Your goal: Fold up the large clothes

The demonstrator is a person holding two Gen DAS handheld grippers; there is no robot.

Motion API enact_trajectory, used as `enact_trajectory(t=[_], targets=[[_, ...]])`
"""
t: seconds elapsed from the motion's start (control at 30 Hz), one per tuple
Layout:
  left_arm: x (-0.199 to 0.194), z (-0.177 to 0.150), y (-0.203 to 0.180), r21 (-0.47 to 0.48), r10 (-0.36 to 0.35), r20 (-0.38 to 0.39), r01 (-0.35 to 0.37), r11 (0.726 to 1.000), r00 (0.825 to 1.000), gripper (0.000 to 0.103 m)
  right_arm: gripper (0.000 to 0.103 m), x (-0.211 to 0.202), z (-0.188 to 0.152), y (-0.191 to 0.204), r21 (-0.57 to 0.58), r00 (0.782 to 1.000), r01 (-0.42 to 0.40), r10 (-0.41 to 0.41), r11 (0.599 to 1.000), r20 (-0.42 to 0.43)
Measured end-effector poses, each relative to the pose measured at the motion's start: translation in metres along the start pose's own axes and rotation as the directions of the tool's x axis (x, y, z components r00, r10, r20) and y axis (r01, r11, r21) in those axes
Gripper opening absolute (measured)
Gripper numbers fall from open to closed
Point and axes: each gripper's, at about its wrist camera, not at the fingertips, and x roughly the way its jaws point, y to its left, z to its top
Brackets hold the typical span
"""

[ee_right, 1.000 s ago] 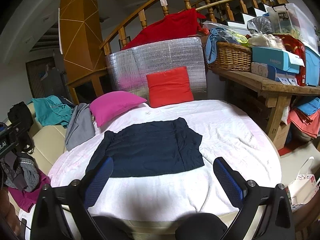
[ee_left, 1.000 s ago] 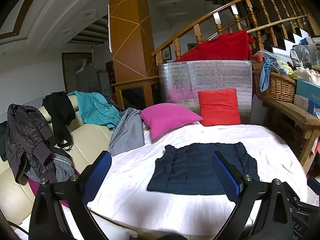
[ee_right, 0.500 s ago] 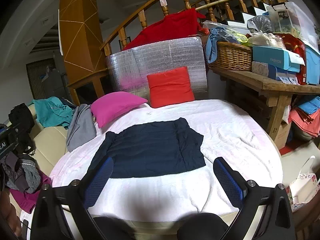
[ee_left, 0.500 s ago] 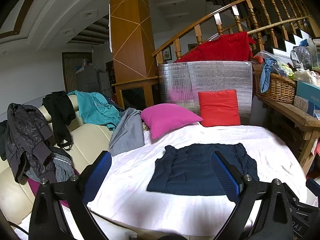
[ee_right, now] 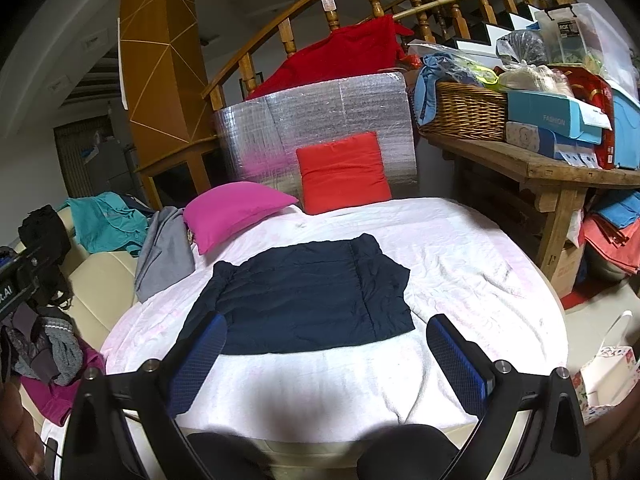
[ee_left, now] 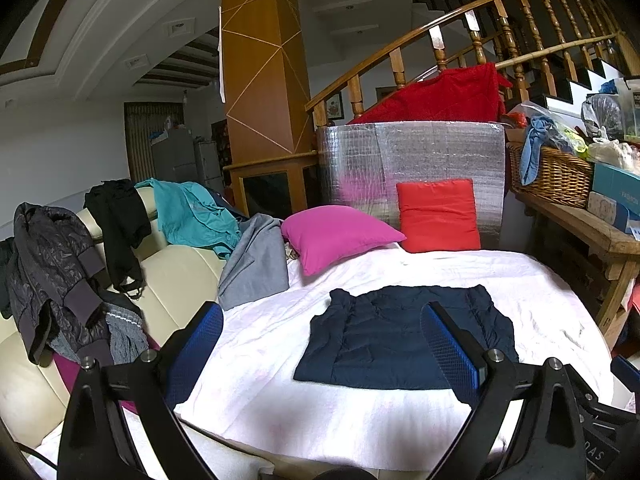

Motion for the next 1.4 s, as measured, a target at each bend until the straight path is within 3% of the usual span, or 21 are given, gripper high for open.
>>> enact_trajectory(t=[0.6,0.9,1.4], targets=[[-0.002,-0.001,0.007,-0.017,0.011,0.016,-0.011,1.000,1.000,0.099,0.102,-0.001,0.000,0.013,-0.031,1.000,0.012,-0.012,0.999,0.002],[0.006,0.007,0.009,-0.037,-0.026,0.015,0.027,0.999,1.000,0.099,0.102,-0.002,0.015,0.012,-0.036,0.999,0.047,-0.046,0.998,0.026],[0.047,0.016,0.010,-0.048,-0.027,-0.016,0.026,0.998,1.000,0.099,0.102,0.045,0.029,0.025,-0.055,0.998,0.047,-0.048,0.997,-0.031]])
